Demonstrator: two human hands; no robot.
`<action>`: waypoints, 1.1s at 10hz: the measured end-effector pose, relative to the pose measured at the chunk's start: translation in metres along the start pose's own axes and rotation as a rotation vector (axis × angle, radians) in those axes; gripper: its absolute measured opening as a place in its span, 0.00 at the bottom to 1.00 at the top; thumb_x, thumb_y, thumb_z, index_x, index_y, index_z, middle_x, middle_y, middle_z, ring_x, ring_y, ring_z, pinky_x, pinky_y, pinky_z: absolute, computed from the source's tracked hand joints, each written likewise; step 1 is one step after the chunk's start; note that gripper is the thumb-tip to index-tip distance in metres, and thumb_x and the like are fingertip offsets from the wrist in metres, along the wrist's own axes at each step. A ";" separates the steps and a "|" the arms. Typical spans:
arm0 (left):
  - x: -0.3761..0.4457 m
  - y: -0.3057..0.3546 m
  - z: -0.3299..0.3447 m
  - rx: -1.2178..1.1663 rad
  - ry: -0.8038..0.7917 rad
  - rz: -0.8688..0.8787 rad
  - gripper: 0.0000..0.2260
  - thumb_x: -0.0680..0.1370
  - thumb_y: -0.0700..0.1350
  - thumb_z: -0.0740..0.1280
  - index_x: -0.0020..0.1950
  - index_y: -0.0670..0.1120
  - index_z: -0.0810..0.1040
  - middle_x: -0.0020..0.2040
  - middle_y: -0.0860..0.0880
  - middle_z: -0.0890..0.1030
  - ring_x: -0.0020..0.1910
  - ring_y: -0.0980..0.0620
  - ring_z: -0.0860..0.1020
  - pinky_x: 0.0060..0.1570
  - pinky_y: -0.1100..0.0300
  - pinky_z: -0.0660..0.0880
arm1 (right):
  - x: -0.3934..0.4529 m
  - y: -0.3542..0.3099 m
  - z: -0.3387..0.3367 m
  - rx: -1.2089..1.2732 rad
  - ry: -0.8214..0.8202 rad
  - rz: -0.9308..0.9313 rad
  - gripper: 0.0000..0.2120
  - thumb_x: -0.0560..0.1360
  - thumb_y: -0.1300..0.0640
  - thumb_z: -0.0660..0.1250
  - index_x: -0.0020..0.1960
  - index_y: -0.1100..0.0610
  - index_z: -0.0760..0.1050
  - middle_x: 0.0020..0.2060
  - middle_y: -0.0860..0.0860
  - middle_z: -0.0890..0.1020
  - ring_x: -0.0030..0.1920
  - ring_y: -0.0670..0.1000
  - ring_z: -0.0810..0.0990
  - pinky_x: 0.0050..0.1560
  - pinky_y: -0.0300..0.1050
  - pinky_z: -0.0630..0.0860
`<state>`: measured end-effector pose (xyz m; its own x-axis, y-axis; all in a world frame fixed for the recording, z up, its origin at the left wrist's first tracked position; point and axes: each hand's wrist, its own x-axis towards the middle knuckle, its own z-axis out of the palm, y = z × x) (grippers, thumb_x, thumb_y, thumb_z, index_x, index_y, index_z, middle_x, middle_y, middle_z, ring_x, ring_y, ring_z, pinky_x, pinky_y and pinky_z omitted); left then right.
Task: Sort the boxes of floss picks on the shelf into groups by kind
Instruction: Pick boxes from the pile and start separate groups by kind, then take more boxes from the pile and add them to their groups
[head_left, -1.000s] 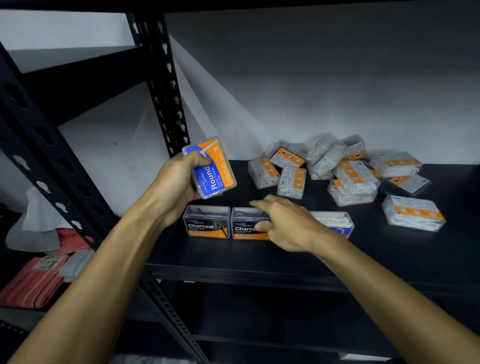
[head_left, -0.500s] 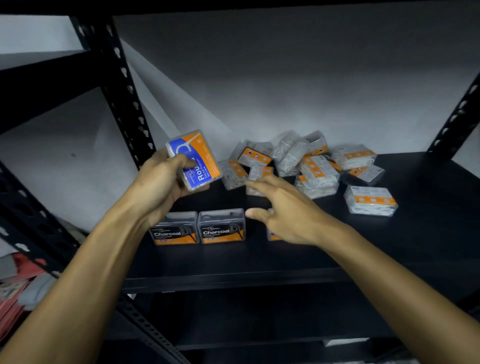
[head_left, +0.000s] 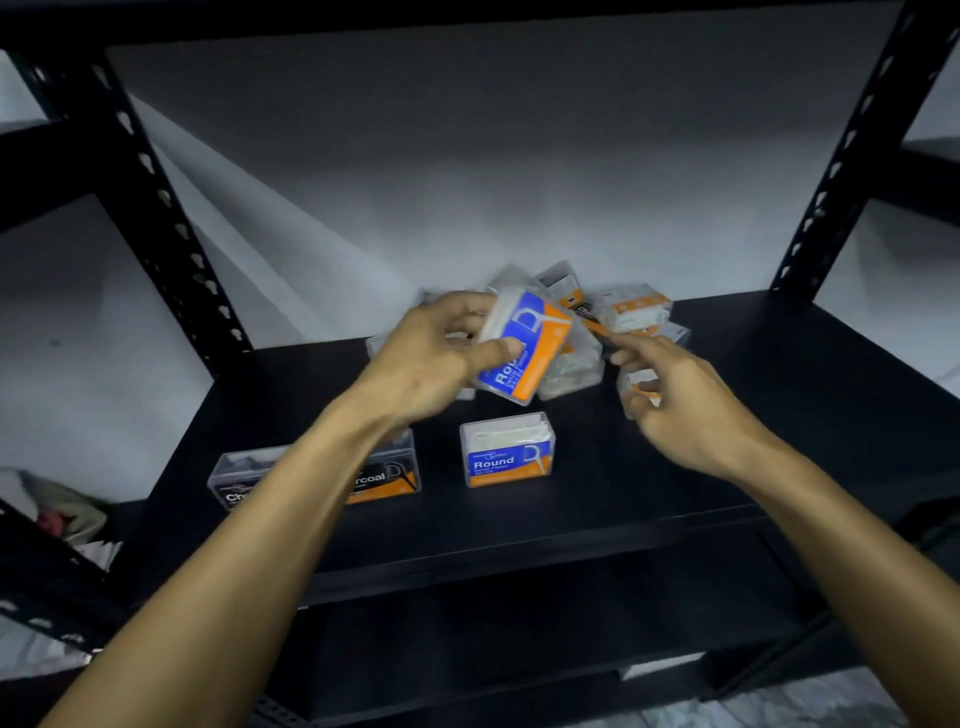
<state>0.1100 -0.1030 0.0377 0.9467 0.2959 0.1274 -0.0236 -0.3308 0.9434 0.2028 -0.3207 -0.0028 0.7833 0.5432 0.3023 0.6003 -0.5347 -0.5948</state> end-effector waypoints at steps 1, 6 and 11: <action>0.015 0.000 0.027 0.162 -0.094 0.042 0.17 0.73 0.43 0.75 0.59 0.53 0.77 0.56 0.49 0.82 0.51 0.55 0.81 0.51 0.56 0.79 | -0.003 0.019 -0.007 -0.044 0.010 0.029 0.29 0.72 0.68 0.62 0.71 0.53 0.67 0.58 0.51 0.76 0.59 0.51 0.75 0.61 0.48 0.73; 0.035 -0.010 0.093 0.873 -0.488 0.061 0.20 0.76 0.51 0.71 0.66 0.51 0.73 0.62 0.48 0.78 0.57 0.49 0.77 0.58 0.48 0.76 | -0.050 0.106 0.008 -0.475 -0.050 0.453 0.28 0.81 0.48 0.52 0.74 0.64 0.57 0.75 0.63 0.55 0.76 0.60 0.50 0.74 0.57 0.49; 0.037 -0.018 0.095 0.867 -0.526 0.033 0.20 0.75 0.51 0.72 0.65 0.52 0.72 0.57 0.51 0.80 0.52 0.52 0.79 0.54 0.49 0.78 | -0.047 0.113 0.016 -0.504 -0.197 0.551 0.31 0.81 0.44 0.42 0.77 0.62 0.44 0.77 0.58 0.43 0.77 0.55 0.38 0.75 0.55 0.38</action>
<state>0.1759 -0.1712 -0.0039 0.9761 -0.0881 -0.1988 -0.0090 -0.9297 0.3681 0.2314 -0.3959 -0.0958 0.9755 0.1932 -0.1055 0.1702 -0.9658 -0.1956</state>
